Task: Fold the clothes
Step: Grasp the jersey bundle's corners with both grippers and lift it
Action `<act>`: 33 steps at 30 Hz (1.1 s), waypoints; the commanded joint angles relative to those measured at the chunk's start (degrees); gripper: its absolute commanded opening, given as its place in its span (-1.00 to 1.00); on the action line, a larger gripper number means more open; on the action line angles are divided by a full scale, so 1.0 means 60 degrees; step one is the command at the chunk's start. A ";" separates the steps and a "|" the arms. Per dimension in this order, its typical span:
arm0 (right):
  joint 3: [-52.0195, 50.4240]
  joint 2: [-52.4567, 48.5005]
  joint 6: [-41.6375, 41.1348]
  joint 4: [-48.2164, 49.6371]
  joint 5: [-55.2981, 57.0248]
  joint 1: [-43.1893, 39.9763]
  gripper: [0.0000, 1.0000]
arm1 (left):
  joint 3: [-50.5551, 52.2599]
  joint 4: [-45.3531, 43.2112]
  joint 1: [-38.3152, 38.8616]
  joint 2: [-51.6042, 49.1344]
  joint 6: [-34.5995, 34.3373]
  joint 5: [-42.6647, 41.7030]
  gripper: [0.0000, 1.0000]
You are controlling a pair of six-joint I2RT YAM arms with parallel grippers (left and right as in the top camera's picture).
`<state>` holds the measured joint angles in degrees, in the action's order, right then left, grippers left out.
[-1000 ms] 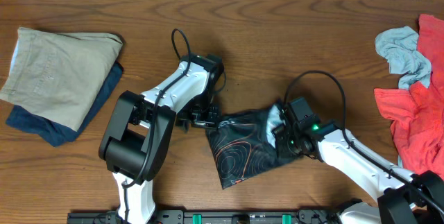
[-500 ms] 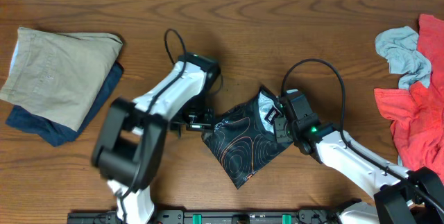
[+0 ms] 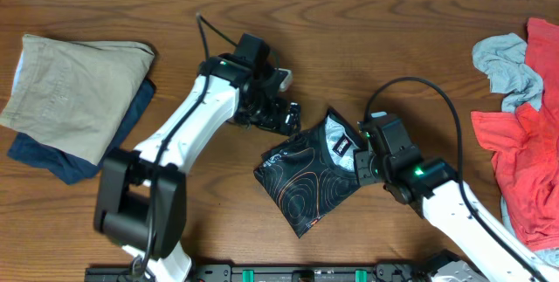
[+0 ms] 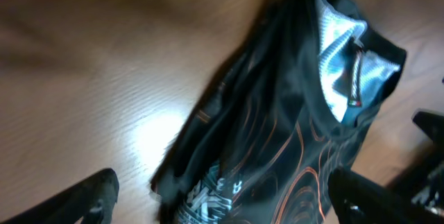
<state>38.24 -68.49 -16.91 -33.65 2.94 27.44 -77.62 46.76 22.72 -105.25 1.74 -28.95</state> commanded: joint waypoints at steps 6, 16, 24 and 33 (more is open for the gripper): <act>0.0138 0.0525 0.0040 -0.1038 -0.0535 0.0044 -0.08 | -0.0102 -0.1107 -0.0033 -0.1683 0.0714 -0.2430 0.99; 0.0138 0.0521 0.0040 -0.1180 -0.0535 0.0047 -0.09 | -0.0091 -0.1235 0.0535 -0.3220 0.0707 -0.3461 0.96; 0.0138 0.0521 0.0044 -0.1220 -0.0528 0.0044 -0.09 | -0.0084 -0.1209 0.1035 -0.3406 0.0703 -0.2641 0.32; 0.0138 0.0521 0.0047 -0.1220 -0.0525 0.0044 -0.09 | -0.0087 -0.1202 0.0987 -0.3406 0.0670 -0.1898 -0.88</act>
<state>38.30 -65.93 -16.91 -40.97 -0.23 27.44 -78.91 39.11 28.71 -124.03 5.30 -46.15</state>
